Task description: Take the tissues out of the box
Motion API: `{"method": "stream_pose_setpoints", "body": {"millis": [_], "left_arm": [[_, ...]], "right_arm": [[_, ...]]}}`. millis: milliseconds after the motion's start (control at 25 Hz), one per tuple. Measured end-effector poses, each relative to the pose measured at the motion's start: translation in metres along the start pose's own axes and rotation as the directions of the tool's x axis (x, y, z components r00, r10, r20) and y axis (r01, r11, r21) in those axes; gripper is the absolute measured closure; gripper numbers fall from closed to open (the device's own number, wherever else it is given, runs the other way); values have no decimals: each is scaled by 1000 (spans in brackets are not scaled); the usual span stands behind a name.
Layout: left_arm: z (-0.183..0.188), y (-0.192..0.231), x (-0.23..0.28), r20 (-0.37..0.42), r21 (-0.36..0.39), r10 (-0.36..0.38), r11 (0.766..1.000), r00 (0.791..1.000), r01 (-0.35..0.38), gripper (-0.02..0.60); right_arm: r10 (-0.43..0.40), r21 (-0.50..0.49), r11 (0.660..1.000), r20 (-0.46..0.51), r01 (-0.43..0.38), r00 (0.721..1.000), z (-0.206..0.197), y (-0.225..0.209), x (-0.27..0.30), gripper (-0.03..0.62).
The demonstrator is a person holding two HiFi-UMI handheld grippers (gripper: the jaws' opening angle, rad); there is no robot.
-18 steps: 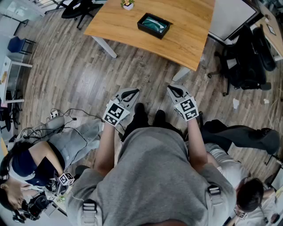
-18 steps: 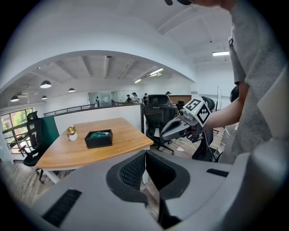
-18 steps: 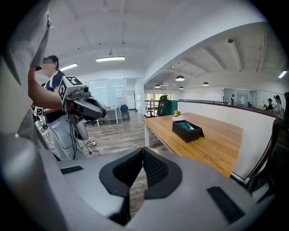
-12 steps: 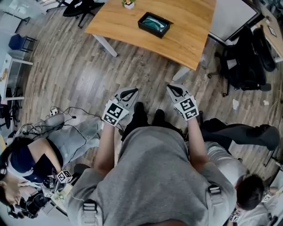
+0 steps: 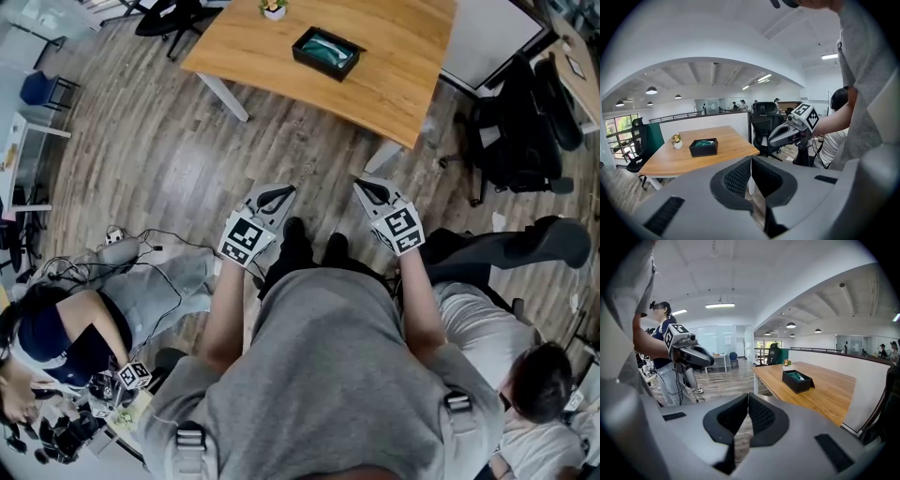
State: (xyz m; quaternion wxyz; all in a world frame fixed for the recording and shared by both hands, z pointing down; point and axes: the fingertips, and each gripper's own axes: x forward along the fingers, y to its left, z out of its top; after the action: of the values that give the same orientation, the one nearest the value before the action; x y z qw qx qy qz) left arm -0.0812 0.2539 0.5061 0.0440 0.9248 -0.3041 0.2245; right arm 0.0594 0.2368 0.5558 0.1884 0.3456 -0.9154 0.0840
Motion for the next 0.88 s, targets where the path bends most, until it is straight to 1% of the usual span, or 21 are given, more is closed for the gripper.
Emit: {"method": "stream_pose_setpoints", "body": {"millis": [120, 640, 720, 880], "left_arm": [[4, 0, 0, 17, 0, 6, 1000, 1000, -6, 558], [9, 2, 1, 29, 10, 32, 999, 999, -33, 558], [10, 2, -1, 35, -3, 31, 1000, 999, -31, 558], [12, -1, -2, 56, -55, 42, 998, 998, -39, 556]], "right_arm": [[4, -10, 1000, 13, -4, 1000, 3, -1, -1, 588], [10, -29, 1000, 16, -10, 1000, 9, -5, -4, 576], [11, -30, 999, 19, -10, 1000, 11, -3, -4, 569], [12, -22, 1000, 28, -12, 1000, 12, -2, -6, 553]]}}
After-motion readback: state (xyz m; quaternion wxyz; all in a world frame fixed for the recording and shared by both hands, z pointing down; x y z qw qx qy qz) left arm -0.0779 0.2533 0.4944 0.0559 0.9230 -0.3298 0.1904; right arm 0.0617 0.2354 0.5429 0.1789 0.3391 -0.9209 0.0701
